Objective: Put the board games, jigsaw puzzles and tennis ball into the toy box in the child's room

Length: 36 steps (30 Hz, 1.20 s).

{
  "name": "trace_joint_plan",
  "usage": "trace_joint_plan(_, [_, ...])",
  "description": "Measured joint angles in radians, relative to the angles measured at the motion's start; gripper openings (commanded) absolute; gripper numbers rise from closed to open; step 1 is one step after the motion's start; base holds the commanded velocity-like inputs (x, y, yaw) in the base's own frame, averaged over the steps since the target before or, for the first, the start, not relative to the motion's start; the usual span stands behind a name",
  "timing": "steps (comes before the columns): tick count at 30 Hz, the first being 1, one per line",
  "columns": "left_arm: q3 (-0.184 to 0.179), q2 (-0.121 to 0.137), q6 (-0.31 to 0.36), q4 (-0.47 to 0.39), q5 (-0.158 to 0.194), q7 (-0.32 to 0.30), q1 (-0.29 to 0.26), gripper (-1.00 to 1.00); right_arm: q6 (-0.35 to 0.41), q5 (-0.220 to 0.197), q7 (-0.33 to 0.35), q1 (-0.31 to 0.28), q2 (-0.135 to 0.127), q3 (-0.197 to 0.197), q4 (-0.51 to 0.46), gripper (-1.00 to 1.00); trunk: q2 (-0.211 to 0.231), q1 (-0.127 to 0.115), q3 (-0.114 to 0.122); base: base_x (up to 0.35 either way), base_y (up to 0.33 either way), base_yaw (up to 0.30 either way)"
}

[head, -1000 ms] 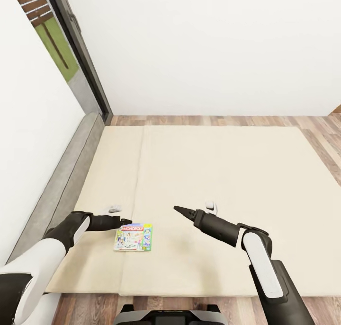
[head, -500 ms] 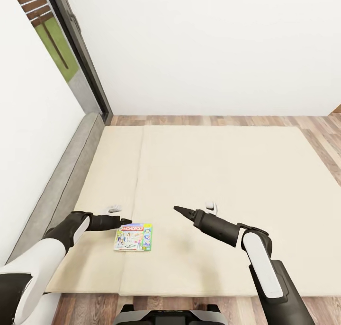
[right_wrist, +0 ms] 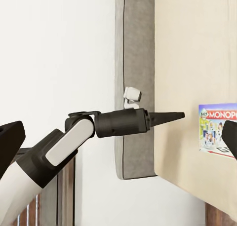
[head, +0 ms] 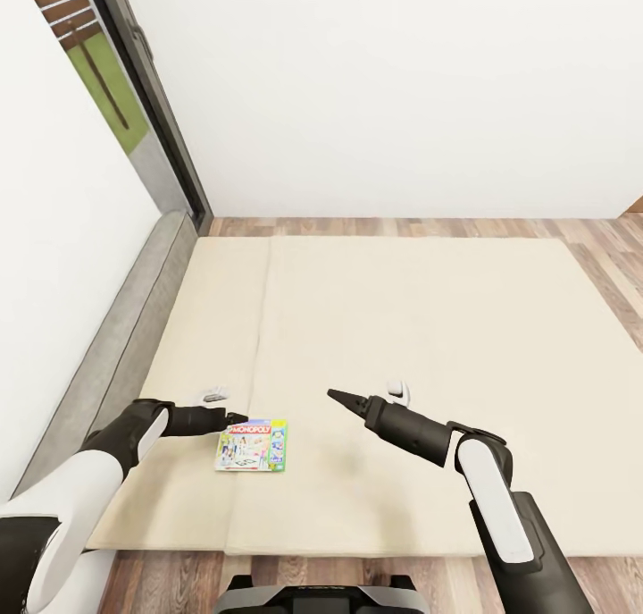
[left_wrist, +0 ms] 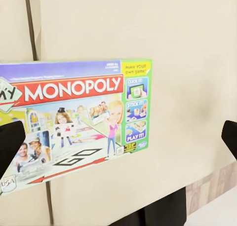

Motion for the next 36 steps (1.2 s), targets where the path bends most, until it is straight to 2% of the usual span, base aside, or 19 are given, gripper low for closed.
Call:
trace_joint_plan(5, [0.000, 0.000, 0.001, 0.000, 0.000, 0.024, 0.000, 1.00, 0.000, 0.000, -0.001, 0.000, 0.001, 0.000, 0.000, 1.00, 0.000, 0.000, 0.000, -0.002, 0.000, 0.000])
trace_joint_plan(11, [0.002, -0.001, 0.001, 0.000, 0.002, 0.105, 0.000, 1.00, 0.000, 0.000, -0.002, 0.000, 0.001, 0.000, 0.000, 1.00, 0.000, 0.000, 0.000, 0.000, 0.000, 0.000])
trace_joint_plan(15, [0.003, -0.001, 0.001, 0.000, 0.005, 0.135, 0.000, 1.00, 0.000, 0.000, -0.001, 0.000, 0.001, 0.000, 0.000, 1.00, 0.000, 0.000, 0.000, 0.000, 0.000, 0.000])
trace_joint_plan(36, [0.004, -0.001, -0.005, 0.001, 0.007, 0.157, 0.001, 1.00, 0.000, 0.000, -0.002, 0.000, 0.001, 0.000, 0.000, 1.00, 0.000, 0.000, -0.008, 0.000, 0.000, 0.000])
